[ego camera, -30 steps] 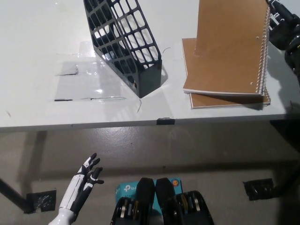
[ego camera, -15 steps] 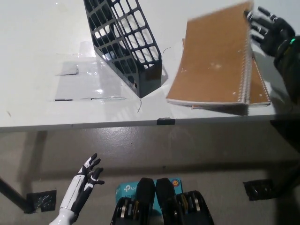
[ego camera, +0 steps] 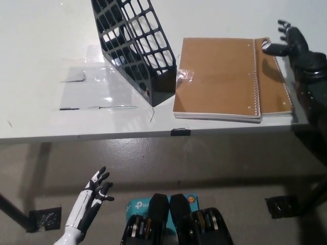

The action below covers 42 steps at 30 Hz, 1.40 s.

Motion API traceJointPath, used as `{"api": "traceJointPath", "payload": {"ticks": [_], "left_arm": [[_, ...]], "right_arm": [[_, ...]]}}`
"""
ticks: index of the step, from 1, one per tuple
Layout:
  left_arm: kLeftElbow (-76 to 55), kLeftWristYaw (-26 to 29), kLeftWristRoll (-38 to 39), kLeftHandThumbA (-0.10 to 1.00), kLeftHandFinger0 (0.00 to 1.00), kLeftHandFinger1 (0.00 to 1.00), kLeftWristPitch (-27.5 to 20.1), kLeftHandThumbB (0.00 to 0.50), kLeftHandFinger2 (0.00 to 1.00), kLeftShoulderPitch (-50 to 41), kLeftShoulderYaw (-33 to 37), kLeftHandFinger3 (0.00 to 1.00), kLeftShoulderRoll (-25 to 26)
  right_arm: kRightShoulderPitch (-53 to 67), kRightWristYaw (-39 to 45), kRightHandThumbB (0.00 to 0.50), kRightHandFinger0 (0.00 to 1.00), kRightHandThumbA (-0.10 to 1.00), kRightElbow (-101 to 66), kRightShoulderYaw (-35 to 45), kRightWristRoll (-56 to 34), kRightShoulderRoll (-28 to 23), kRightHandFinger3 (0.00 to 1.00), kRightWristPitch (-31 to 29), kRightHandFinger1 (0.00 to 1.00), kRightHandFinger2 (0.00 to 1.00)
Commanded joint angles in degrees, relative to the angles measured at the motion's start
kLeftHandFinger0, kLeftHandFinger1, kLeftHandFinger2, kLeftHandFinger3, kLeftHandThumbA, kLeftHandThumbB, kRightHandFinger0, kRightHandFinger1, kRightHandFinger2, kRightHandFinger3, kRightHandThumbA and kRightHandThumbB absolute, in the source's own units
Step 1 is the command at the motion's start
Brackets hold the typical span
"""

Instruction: Use the right hand to pick up a book from the book holder on the left side and put it on another book on the right side

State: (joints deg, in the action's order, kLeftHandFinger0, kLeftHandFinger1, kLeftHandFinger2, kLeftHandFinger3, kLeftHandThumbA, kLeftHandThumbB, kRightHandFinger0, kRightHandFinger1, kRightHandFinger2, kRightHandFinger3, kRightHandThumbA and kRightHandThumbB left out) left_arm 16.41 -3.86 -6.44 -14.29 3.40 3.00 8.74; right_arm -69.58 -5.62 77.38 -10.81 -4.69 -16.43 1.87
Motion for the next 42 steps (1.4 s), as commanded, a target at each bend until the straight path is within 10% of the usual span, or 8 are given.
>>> {"api": "traceJointPath", "payload": {"ticks": [1, 10, 19, 23, 31, 36, 42], "left_arm": [[-1.1, 0.9, 0.3, 0.93, 0.68, 0.86, -2.0, 0.131, 1.0, 0.6, -0.6, 1.0, 0.0], [-0.3, 1.5, -0.1, 0.93, 0.68, 0.85, -2.5, 0.112, 1.0, 2.6, -1.1, 1.0, 0.0], [0.9, 1.4, 0.2, 0.99, 0.8, 0.99, -2.8, 0.129, 1.0, 7.6, -1.6, 1.0, 0.8], [0.8, 1.1, -0.2, 1.0, 1.0, 1.0, -2.8, 0.175, 1.0, 10.0, -1.5, 1.0, 1.5], [0.8, -2.6, 2.7, 1.0, 1.0, 1.0, -1.2, 0.232, 1.0, 13.7, -1.2, 1.0, 2.8], [0.4, -10.0, 9.5, 1.0, 1.0, 1.0, 1.5, 0.37, 1.0, 14.8, -0.5, 1.0, 4.0], [1.0, -10.1, 9.3, 1.0, 1.0, 1.0, 2.4, 0.354, 1.0, 15.7, -0.7, 1.0, 4.1]], "right_arm": [[-4.8, -2.8, 0.315, 1.0, 0.49, -2.2, 0.3, 3.7, -2.9, 1.0, -5.0, 1.0, 1.0], [-3.4, -2.6, 0.299, 1.0, 0.76, -28.0, 3.8, 5.8, -7.2, 1.0, -3.5, 1.0, 1.0], [9.1, 2.4, 0.278, 1.0, 0.76, -79.9, 7.6, 4.8, -9.9, 1.0, 5.9, 1.0, 1.0], [18.5, 2.3, 0.276, 1.0, 0.78, -96.5, 7.7, 3.9, -8.1, 1.0, 6.2, 1.0, 1.0], [34.7, 2.0, 0.269, 1.0, 0.78, -113.4, 3.5, 7.5, -2.8, 1.0, 1.1, 1.0, 1.0], [42.6, 3.0, 0.235, 1.0, 0.74, -118.4, 0.5, 9.8, 0.1, 1.0, -1.7, 1.0, 1.0], [47.8, 4.0, 0.252, 1.0, 0.84, -121.7, -0.6, 11.6, 2.1, 1.0, -4.0, 1.0, 1.0]]}}
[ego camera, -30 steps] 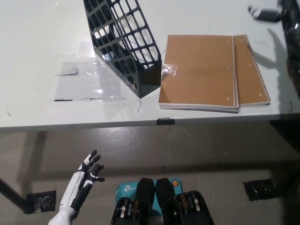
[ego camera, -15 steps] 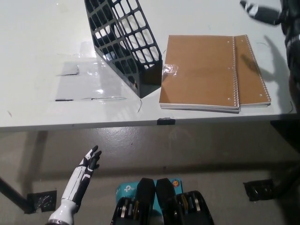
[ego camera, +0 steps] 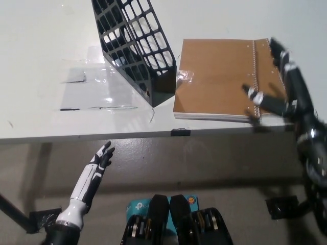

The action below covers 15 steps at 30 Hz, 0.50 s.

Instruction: Use the right hand to pick up a book from the book holder on the left side and put it on another book on the right side

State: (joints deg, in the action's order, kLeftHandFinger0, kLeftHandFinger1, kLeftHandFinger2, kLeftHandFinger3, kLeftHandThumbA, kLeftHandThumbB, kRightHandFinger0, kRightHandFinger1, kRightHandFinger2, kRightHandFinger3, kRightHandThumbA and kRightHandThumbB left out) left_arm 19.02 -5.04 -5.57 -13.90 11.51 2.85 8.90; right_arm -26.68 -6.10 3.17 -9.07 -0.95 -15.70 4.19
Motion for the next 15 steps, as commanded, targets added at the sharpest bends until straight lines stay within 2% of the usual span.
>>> {"api": "traceJointPath", "payload": {"ticks": [1, 4, 5, 7, 8, 10, 11, 13, 14, 15], "left_arm": [[-1.6, -8.6, 7.9, 1.0, 1.0, 1.0, 1.6, 0.343, 1.0, 7.8, -0.6, 1.0, 4.1], [-1.6, -8.6, 7.6, 1.0, 1.0, 1.0, 1.7, 0.327, 1.0, 7.7, -0.6, 1.0, 4.3], [-1.7, -8.5, 7.2, 1.0, 1.0, 1.0, 1.2, 0.334, 1.0, 7.4, -0.5, 1.0, 4.4], [-2.0, -8.3, 6.5, 1.0, 1.0, 1.0, 1.0, 0.334, 1.0, 6.5, -0.1, 1.0, 4.4], [-2.0, -8.4, 6.5, 1.0, 1.0, 1.0, 0.9, 0.331, 1.0, 6.1, -0.1, 1.0, 4.4], [-2.5, -8.3, 6.2, 1.0, 1.0, 1.0, 1.1, 0.33, 1.0, 5.3, 0.1, 1.0, 4.4], [-2.3, -8.4, 6.4, 1.0, 1.0, 1.0, 0.8, 0.34, 1.0, 4.9, 0.2, 1.0, 4.4], [-2.6, -8.6, 6.5, 1.0, 1.0, 1.0, 0.5, 0.345, 1.0, 3.9, 0.3, 1.0, 4.4], [-2.8, -8.8, 6.6, 1.0, 1.0, 1.0, 0.1, 0.345, 1.0, 3.1, 0.5, 1.0, 4.4], [-3.0, -8.8, 6.7, 1.0, 1.0, 1.0, 0.2, 0.347, 1.0, 2.7, 0.6, 1.0, 4.3]], "right_arm": [[5.3, 4.3, 0.256, 1.0, 0.85, -47.0, -2.4, 8.1, 2.0, 1.0, -7.2, 1.0, 1.0], [7.3, 4.1, 0.216, 1.0, 0.81, -44.8, -2.9, 8.3, 3.0, 1.0, -8.7, 1.0, 1.0], [9.1, 3.5, 0.183, 1.0, 0.76, -41.5, -3.3, 7.9, 3.6, 1.0, -9.6, 1.0, 1.0], [11.2, 2.8, 0.18, 1.0, 0.73, -36.1, -3.4, 8.4, 3.8, 1.0, -11.7, 1.0, 1.0], [12.1, 2.0, 0.192, 1.0, 0.74, -33.6, -3.4, 9.6, 4.4, 1.0, -10.8, 1.0, 1.0], [13.3, 1.3, 0.179, 1.0, 0.73, -29.6, -3.5, 10.6, 4.8, 1.0, -11.0, 1.0, 1.0], [13.4, -0.1, 0.18, 1.0, 0.75, -22.2, -3.4, 12.3, 5.1, 1.0, -10.9, 1.0, 1.0], [14.4, -1.0, 0.172, 1.0, 0.71, -17.5, -3.2, 13.3, 5.8, 1.0, -12.3, 1.0, 1.0], [14.4, -1.6, 0.159, 1.0, 0.64, -11.2, -2.8, 12.8, 6.3, 1.0, -14.4, 1.0, 1.0], [14.4, -1.9, 0.162, 1.0, 0.62, -7.9, -2.5, 12.9, 6.5, 1.0, -15.4, 1.0, 1.0]]}}
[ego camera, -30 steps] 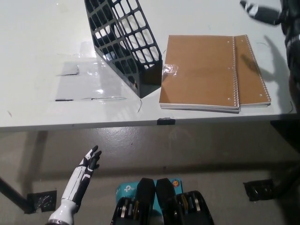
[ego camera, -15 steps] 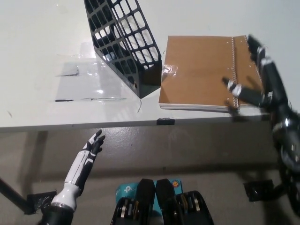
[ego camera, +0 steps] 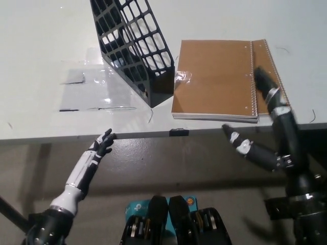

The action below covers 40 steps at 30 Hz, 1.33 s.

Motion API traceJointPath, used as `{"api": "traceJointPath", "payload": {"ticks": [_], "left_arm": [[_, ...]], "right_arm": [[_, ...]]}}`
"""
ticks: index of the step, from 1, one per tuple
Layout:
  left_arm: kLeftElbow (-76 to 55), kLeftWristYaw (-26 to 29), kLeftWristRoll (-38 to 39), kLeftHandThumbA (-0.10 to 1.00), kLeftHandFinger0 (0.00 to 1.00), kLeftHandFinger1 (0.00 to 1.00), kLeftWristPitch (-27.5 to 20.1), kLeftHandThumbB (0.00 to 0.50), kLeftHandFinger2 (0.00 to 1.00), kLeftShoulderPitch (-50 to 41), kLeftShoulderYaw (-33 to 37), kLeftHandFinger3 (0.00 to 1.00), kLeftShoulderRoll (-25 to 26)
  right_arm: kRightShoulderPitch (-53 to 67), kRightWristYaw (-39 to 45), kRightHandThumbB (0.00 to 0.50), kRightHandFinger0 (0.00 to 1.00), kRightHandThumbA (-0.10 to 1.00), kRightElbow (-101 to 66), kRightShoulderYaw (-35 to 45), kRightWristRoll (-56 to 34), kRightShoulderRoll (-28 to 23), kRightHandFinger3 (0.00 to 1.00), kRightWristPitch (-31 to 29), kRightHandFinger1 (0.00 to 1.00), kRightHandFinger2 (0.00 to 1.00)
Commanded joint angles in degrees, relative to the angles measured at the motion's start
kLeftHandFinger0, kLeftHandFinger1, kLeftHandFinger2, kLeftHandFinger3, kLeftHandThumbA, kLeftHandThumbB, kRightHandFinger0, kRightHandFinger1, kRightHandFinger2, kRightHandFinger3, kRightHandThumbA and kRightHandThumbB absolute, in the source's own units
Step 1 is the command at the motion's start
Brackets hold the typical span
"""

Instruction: Use the right hand to pick up a book from the book holder on the left side and put it on another book on the right side

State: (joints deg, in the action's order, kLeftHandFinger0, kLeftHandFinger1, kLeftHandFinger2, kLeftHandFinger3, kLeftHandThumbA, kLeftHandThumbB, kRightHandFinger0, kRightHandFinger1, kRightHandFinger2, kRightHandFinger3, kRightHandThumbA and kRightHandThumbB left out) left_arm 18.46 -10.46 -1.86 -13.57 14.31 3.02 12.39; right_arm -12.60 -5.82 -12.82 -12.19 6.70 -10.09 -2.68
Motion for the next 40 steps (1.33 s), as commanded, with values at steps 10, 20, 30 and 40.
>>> {"api": "traceJointPath", "payload": {"ticks": [10, 20, 30, 40], "left_arm": [[-3.3, -3.2, 1.6, 1.0, 1.0, 1.0, -1.1, 0.339, 1.0, -4.8, 1.1, 1.0, 0.3], [-5.0, -3.1, 0.2, 1.0, 1.0, 1.0, -0.2, 0.332, 1.0, -8.8, 1.9, 1.0, 1.3], [-5.9, -2.2, -1.7, 1.0, 1.0, 1.0, 0.2, 0.354, 1.0, -10.7, 2.7, 1.0, 1.2], [-5.7, 4.1, -5.5, 1.0, 1.0, 1.0, -3.0, 0.255, 1.0, -12.0, 0.6, 1.0, -1.2]], "right_arm": [[3.2, -2.2, 0.143, 1.0, 0.57, 22.0, 2.1, 6.2, 0.8, 1.0, -10.1, 1.0, 1.0], [7.3, -1.3, 0.168, 1.0, 0.55, 24.6, 1.4, 6.5, 2.3, 1.0, -11.8, 1.0, 1.0], [9.8, -0.3, 0.15, 1.0, 0.49, 24.9, 1.4, 6.9, 2.3, 1.0, -13.1, 1.0, 1.0], [10.5, 0.9, 0.146, 1.0, 0.48, 23.9, 1.4, 6.8, 1.9, 1.0, -12.8, 1.0, 1.0]]}}
